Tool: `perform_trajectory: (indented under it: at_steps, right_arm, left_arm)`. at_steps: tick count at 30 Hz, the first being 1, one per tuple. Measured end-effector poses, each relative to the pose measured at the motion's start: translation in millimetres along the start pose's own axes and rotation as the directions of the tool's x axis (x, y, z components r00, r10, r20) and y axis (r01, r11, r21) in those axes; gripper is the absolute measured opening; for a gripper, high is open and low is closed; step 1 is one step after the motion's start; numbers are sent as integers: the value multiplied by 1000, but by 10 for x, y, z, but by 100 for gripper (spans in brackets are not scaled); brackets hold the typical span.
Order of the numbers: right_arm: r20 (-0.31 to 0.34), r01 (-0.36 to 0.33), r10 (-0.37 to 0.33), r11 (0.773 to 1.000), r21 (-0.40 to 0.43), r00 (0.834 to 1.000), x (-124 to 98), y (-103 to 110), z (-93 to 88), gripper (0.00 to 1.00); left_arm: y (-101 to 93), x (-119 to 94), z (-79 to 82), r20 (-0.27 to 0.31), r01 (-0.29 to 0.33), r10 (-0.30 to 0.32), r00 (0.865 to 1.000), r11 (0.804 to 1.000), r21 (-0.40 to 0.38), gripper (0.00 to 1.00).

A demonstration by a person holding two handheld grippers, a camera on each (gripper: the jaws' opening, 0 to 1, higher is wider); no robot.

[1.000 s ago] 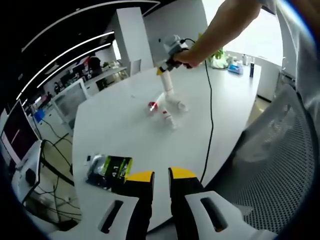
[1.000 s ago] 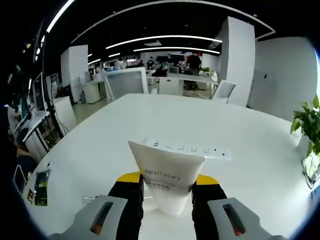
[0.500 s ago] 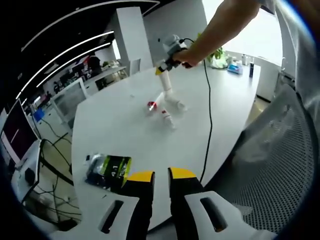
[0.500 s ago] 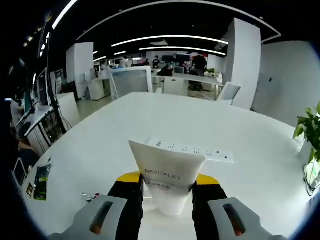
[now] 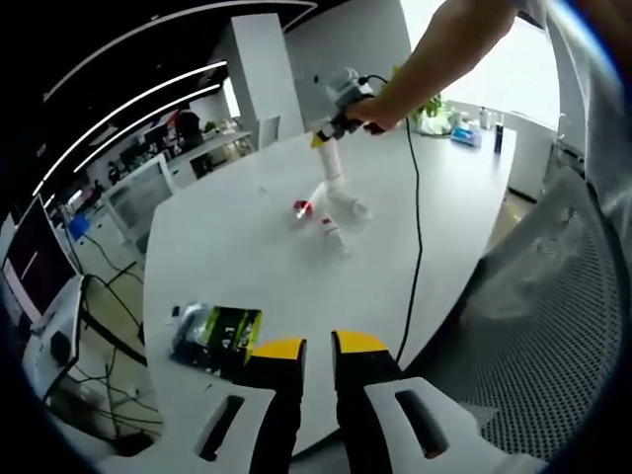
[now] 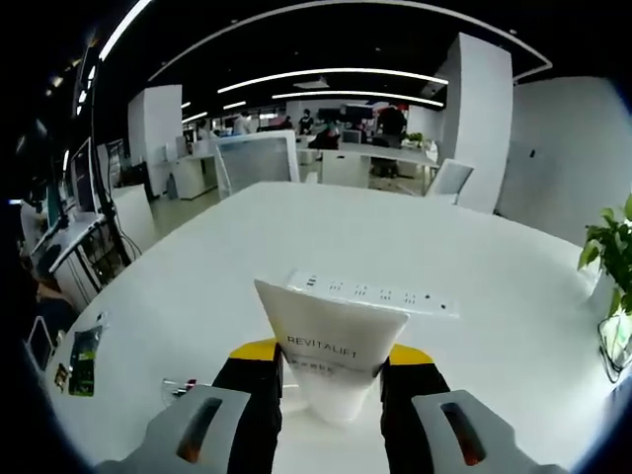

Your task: Arrange the skincare products in the storage area until every visible bottle or jar stands upright without overlapping.

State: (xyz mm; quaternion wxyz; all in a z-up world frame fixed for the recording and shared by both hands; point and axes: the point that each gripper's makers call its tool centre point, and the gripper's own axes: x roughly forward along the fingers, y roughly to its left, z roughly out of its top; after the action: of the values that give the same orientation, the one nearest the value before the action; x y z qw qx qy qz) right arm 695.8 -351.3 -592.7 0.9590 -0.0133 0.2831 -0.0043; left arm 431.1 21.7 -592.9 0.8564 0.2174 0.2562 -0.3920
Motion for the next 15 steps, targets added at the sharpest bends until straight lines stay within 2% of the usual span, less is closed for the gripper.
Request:
perform_trajectory:
  at_steps: [8, 15]
  right_arm:
    - [4, -4, 4, 1000, -7, 1000, -26, 4, 17, 34]
    - [11, -12, 12, 1000, -13, 1000, -72, 40, 48, 41]
  left_arm:
    - [16, -7, 7, 4, -9, 9, 1000, 1000, 1, 9]
    - [17, -11, 21, 11, -10, 10, 1000, 1000, 4, 9]
